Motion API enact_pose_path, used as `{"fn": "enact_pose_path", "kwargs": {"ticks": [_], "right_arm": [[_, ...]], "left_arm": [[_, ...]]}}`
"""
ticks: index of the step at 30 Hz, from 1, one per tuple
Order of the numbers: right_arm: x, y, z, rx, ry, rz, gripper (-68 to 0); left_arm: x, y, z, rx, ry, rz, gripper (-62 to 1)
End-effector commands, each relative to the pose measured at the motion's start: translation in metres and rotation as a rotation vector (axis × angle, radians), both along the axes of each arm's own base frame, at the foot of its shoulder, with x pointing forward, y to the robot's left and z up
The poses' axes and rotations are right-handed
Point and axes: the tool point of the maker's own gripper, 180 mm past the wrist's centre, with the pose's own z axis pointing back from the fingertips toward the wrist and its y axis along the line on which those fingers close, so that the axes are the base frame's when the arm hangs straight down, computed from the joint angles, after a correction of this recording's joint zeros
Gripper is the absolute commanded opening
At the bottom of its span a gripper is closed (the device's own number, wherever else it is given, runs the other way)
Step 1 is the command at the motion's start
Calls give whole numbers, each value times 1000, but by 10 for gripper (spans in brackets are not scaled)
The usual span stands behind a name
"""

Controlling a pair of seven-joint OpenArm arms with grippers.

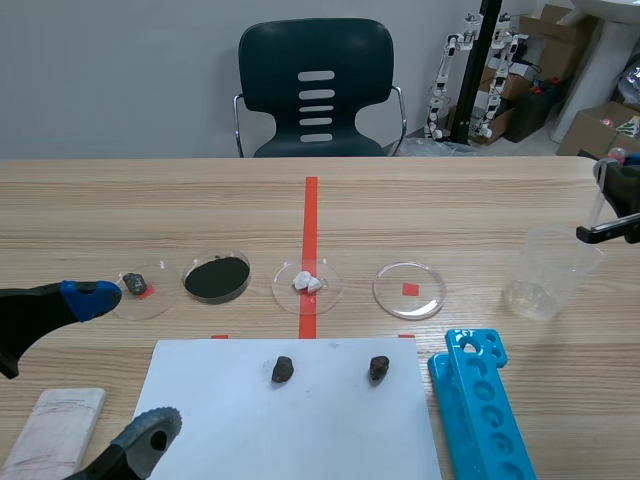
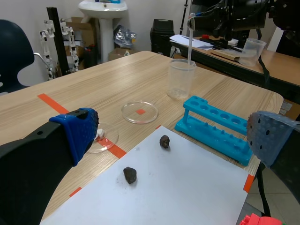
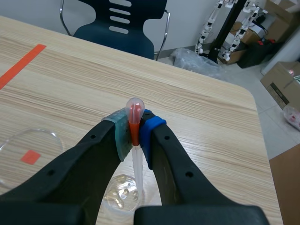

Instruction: Put the dropper in the beaker

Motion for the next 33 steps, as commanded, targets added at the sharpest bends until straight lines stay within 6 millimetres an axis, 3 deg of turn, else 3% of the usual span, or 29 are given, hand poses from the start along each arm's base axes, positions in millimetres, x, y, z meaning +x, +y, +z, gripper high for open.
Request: {"fn": "enact_pose_path", "kwargs": {"ticks": [1, 10, 21, 26, 33], "right_arm": [[8, -6, 18, -6, -52, 1, -651], [20, -19, 22, -2, -73, -28, -651], [20, -16, 22, 3, -71, -11, -650], [20, -15, 22, 4, -70, -7, -524], [20, -15, 22, 3, -67, -8, -425]], "left_arm": [[1, -1, 7, -27, -14, 4, 14], [1, -1, 7, -27, -14, 4, 14], [1, -1, 7, -27, -14, 4, 14], [1, -1, 7, -27, -14, 4, 14], [1, -1, 7, -27, -14, 4, 14]]}}
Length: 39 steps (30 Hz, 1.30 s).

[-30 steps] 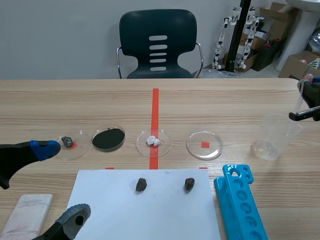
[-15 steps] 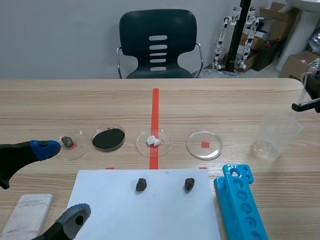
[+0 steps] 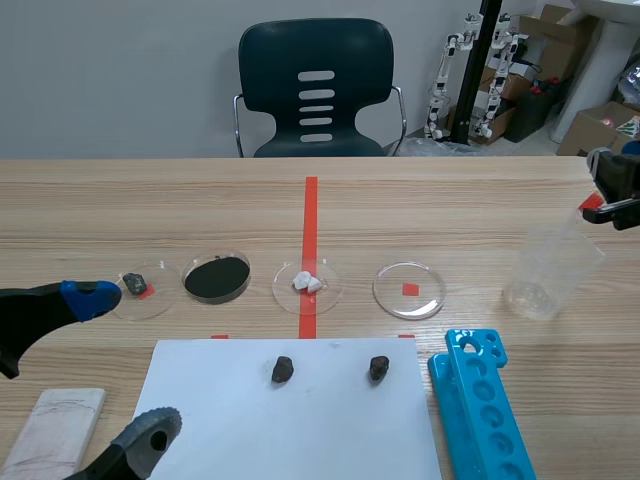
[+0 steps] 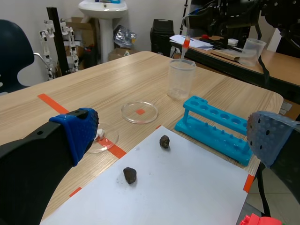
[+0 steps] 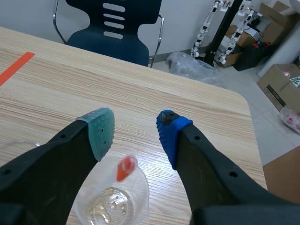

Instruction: Put the dropper in the beaker

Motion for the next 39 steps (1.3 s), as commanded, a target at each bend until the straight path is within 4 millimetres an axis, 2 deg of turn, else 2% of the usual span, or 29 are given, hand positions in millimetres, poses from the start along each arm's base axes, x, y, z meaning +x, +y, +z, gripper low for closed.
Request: {"fn": "enact_pose_path", "kwargs": {"ticks": [1, 22, 25, 31, 37, 39], "right_arm": [[4, -5, 17, -7, -45, -2, -414], [4, -5, 16, -7, -40, -3, -406], [4, -3, 18, 8, -43, 2, -384], [1, 19, 27, 25, -29, 73, -380], [-17, 52, 47, 20, -60, 172, -376], [-23, 61, 51, 15, -60, 195, -347]], "left_arm": [[1, -1, 7, -27, -14, 4, 14], [1, -1, 7, -27, -14, 4, 14], [1, -1, 7, -27, -14, 4, 14], [1, -1, 7, -27, -14, 4, 14], [1, -1, 7, -26, -14, 4, 14], [1, -1, 7, -26, -14, 4, 14]]}}
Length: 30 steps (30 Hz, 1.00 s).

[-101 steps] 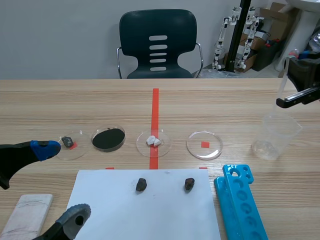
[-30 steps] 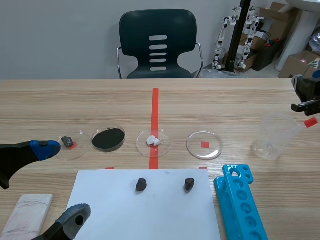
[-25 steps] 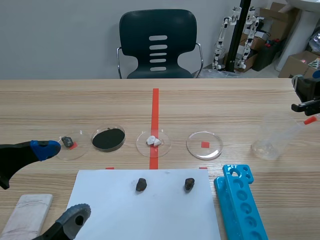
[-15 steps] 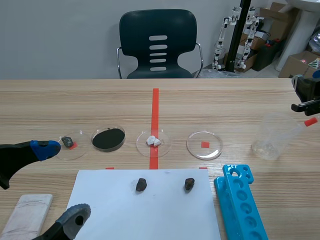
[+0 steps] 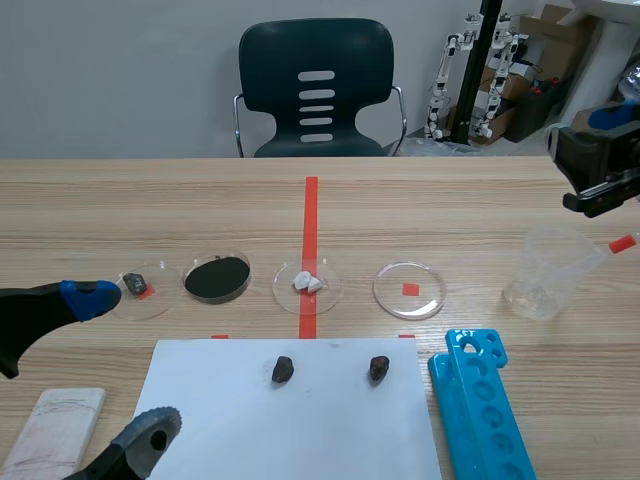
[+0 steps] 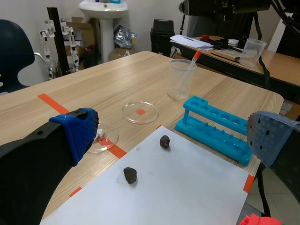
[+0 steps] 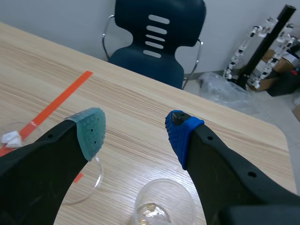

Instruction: Put the dropper in the beaker

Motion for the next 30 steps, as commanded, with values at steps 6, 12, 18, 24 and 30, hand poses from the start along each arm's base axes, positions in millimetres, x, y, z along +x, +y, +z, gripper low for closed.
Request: {"fn": "enact_pose_path", "kwargs": {"ticks": [6, 12, 18, 24, 30], "right_arm": [[-26, 21, 21, -15, -32, 62, -325], [-55, 37, 24, -20, -6, 108, -325], [-75, 51, 31, -27, 4, 145, -325], [-89, 62, 29, -10, 31, 178, -325], [-90, 62, 30, -6, 27, 180, -325]], "left_arm": [[1, -1, 7, -27, -14, 4, 14], [1, -1, 7, -27, -14, 4, 14], [1, -1, 7, -27, -14, 4, 14], [1, -1, 7, -27, -14, 4, 14], [1, -1, 7, -27, -14, 4, 14]]}}
